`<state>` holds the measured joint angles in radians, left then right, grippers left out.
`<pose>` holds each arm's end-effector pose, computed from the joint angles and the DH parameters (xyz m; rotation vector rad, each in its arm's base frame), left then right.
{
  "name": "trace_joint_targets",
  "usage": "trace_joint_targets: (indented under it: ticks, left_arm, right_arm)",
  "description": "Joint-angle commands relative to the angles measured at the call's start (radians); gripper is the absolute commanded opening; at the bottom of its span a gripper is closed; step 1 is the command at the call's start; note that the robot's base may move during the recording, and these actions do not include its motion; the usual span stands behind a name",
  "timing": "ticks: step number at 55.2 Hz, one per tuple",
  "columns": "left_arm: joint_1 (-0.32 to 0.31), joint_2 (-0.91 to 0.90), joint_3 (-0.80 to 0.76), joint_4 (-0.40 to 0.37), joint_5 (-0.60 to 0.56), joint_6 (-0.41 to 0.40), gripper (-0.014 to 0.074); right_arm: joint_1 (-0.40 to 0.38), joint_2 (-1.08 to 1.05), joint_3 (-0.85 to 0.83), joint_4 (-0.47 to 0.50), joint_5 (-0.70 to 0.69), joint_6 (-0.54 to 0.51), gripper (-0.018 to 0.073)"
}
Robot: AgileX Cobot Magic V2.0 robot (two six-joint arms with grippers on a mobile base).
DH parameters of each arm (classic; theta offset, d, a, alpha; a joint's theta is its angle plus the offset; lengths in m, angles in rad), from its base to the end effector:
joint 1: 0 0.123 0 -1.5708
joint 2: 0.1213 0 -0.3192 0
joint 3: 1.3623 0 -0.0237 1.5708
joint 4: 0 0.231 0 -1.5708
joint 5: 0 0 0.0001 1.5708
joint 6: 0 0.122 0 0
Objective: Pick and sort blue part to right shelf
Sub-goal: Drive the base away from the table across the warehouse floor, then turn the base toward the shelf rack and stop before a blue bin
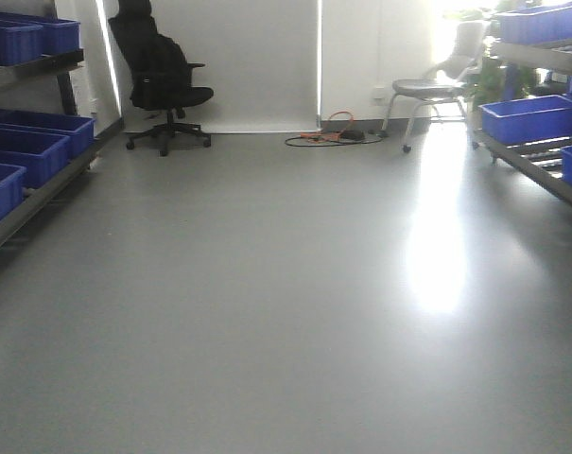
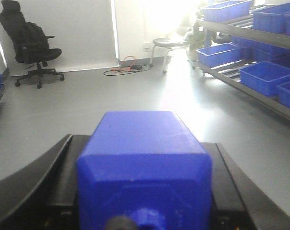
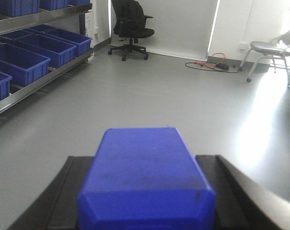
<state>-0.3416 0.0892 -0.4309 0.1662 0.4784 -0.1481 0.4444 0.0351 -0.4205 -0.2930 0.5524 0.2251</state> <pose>0.0122 0.0056 0.3019 0.2165 1.6037 -0.2025 0.0079 -0.0167 0.2916 -0.2664 1.6124 0.1969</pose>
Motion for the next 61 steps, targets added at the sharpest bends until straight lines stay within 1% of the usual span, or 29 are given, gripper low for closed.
trace_joint_targets:
  ticks: [1,61]
  left_arm:
    - [-0.003,0.015,-0.029,0.006,-0.096,-0.004,0.03]
    - [-0.003,0.015,-0.029,0.006,-0.096,-0.004,0.03]
  right_arm:
    - [-0.003,0.014,-0.029,-0.024,-0.094,-0.006,0.0155]
    - [-0.003,0.014,-0.029,-0.024,-0.094,-0.006,0.0155]
